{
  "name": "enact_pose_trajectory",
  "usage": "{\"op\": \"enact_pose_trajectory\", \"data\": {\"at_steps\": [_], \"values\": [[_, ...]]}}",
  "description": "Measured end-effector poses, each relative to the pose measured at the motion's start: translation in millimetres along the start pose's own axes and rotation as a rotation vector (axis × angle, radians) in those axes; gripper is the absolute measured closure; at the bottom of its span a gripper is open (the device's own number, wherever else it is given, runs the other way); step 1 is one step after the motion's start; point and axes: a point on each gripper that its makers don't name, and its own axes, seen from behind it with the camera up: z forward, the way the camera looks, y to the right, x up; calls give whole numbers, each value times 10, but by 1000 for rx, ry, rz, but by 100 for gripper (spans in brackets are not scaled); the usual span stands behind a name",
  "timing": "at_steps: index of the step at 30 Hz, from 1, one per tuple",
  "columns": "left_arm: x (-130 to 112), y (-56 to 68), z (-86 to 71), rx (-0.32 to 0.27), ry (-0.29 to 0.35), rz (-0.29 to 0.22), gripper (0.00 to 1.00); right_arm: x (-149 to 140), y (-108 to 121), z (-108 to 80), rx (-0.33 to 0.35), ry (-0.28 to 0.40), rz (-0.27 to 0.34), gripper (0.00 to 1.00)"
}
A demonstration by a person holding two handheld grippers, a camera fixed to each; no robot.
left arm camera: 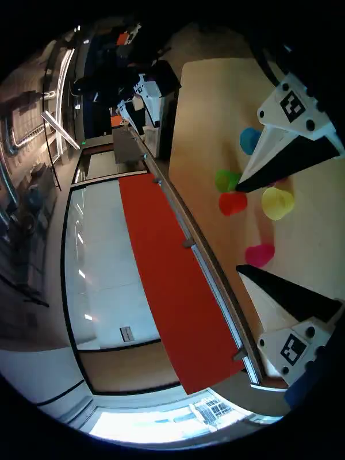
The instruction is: Pour water
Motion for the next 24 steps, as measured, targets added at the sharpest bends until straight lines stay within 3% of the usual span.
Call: {"op": "enact_pose_trajectory", "data": {"at_steps": [11, 24], "values": [[-109, 276, 72, -89, -38, 23, 6, 0, -12, 12, 32, -24, -13, 0], [-271, 691, 176, -198, -79, 47, 6, 24, -74, 69, 73, -55, -23, 0]]}}
